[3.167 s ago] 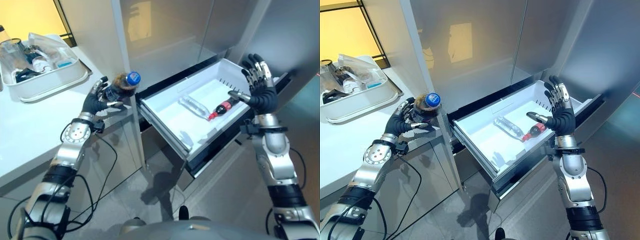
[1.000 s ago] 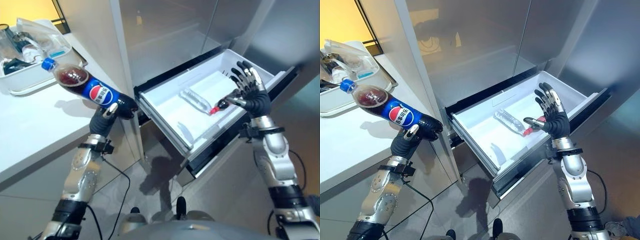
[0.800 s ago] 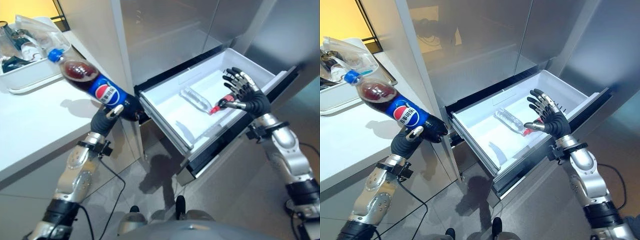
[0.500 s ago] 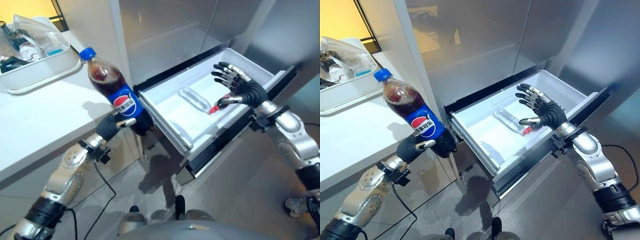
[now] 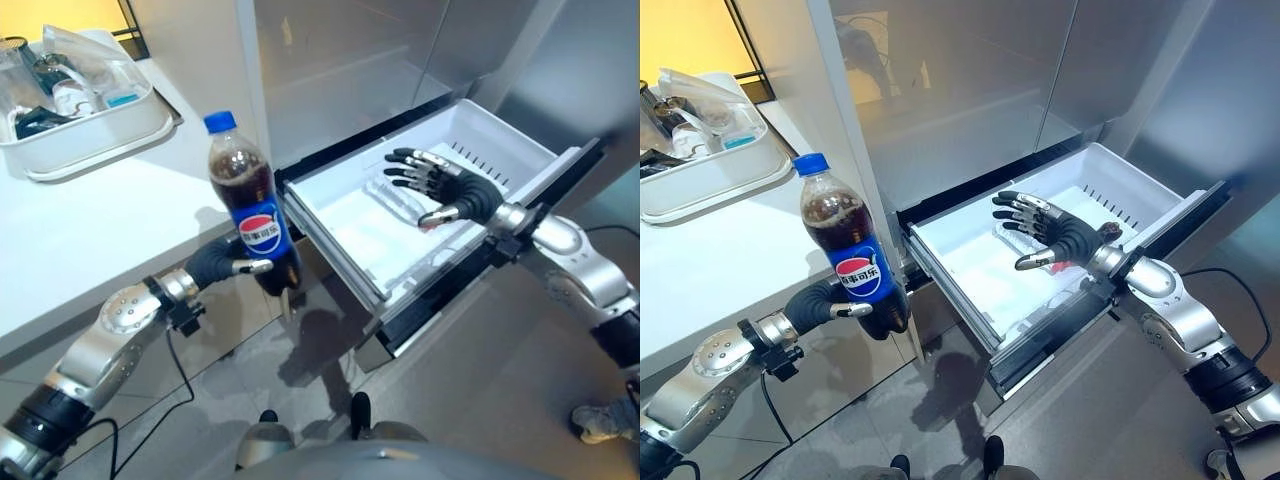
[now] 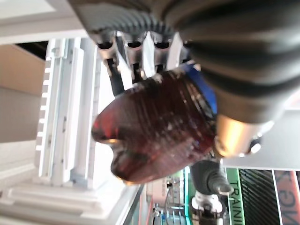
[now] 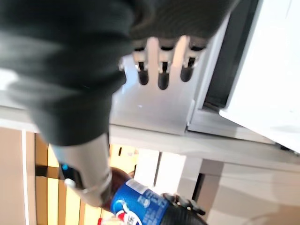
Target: Take the drinks into the refrigerator
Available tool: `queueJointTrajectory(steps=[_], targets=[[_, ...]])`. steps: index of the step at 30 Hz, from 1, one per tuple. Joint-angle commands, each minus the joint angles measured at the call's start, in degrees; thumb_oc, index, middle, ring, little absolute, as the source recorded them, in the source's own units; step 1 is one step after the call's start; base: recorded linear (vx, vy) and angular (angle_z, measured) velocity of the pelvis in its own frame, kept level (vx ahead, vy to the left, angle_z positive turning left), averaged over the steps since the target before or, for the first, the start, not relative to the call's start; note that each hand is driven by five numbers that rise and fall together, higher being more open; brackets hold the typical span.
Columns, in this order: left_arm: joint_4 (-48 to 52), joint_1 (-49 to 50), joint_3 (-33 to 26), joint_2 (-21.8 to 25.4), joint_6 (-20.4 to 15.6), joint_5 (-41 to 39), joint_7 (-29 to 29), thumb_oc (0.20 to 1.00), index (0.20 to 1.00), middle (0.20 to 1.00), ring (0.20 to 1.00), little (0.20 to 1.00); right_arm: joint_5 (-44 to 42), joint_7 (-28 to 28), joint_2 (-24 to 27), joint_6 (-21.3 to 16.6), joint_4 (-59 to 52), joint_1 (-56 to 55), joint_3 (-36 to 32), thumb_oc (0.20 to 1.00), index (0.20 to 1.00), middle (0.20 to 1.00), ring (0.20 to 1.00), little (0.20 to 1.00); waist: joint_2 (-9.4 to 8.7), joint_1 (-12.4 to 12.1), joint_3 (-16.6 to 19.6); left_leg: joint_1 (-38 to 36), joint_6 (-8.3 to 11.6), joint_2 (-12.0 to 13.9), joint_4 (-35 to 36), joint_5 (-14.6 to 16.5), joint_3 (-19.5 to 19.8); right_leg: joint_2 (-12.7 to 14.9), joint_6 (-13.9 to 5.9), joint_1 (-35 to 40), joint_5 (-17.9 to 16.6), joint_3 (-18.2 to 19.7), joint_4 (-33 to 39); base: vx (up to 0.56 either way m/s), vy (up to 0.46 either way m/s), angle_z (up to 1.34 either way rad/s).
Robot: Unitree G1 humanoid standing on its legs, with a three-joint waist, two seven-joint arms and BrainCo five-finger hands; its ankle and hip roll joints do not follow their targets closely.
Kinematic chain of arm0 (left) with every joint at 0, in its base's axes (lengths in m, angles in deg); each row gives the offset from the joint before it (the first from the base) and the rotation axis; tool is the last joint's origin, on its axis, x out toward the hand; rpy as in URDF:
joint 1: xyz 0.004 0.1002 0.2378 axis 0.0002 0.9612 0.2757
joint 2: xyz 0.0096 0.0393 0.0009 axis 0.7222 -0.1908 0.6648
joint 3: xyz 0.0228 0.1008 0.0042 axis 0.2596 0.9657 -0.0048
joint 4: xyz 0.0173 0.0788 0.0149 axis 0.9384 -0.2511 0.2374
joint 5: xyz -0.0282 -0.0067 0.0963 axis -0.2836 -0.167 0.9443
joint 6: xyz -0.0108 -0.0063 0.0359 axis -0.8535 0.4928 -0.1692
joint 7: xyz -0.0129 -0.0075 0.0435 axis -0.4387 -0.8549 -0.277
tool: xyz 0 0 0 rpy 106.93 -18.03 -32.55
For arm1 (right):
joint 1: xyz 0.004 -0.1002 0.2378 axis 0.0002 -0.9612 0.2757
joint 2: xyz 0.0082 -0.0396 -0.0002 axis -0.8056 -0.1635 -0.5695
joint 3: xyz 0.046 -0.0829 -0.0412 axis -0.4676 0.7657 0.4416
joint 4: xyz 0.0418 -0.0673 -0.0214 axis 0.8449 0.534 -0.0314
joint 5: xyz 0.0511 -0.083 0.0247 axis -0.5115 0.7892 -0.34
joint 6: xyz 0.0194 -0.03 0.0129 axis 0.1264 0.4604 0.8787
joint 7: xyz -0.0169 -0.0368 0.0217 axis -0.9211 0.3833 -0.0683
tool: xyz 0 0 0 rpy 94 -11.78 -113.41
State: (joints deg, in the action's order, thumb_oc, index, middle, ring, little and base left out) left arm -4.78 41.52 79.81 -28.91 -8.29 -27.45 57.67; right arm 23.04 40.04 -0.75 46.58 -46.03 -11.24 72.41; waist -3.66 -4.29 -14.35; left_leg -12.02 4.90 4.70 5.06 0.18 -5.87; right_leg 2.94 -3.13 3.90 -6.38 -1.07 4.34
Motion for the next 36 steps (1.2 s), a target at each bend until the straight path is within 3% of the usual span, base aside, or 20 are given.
queueJointTrajectory(steps=[1, 9, 22, 36], targets=[[6.77, -9.53, 2.63, 0.35, -5.11, -1.52, -0.84, 0.200, 0.200, 0.200, 0.200, 0.200, -3.80, 0.21, -0.53, -1.35, -0.56, 7.76, 4.16, 1.000, 1.000, 1.000, 1.000, 1.000, 0.74, -1.66, 2.51, 0.76, -1.37, -0.12, -0.06, 2.79, 2.67, 6.23, -6.34, -1.61, 4.43, -4.81, -9.90, 0.00, 0.000, 0.00], [6.36, -14.51, 8.82, 0.53, -4.76, -0.71, -0.78, 0.200, 0.200, 0.200, 0.200, 0.200, -5.72, -0.70, -9.07, -0.35, 1.40, 14.75, 10.67, 1.000, 1.000, 1.000, 1.000, 1.000, 0.85, -2.35, 2.40, 0.77, -1.51, -0.26, -0.06, 2.87, 2.36, 6.20, -6.31, -1.56, 4.37, -4.43, -9.61, 0.00, 0.000, 0.00], [5.64, -17.47, 12.74, -1.29, -3.81, -0.17, -0.33, 0.200, 0.200, 0.200, 0.200, 0.200, -7.55, -1.16, -19.88, 1.67, 4.10, 18.68, 16.10, 1.000, 1.000, 1.000, 1.000, 1.000, 0.75, -3.09, 2.27, 0.52, -1.71, -0.26, -0.06, 3.06, 2.36, 6.12, -6.11, -1.25, 4.47, -4.13, -9.37, 0.00, 0.000, 0.00], [4.14, -18.83, 13.80, -1.49, -4.53, 1.56, -0.29, 0.200, 0.200, 0.200, 0.200, 0.200, -12.53, 2.73, -20.14, 5.98, 1.34, 19.81, 20.64, 1.000, 1.000, 1.000, 1.000, 1.000, 0.25, -3.54, 2.11, 0.62, -1.88, -0.32, -0.06, 3.04, 2.47, 6.23, -6.13, -1.31, 4.47, -4.13, -9.27, 0.00, 0.000, 0.00]])
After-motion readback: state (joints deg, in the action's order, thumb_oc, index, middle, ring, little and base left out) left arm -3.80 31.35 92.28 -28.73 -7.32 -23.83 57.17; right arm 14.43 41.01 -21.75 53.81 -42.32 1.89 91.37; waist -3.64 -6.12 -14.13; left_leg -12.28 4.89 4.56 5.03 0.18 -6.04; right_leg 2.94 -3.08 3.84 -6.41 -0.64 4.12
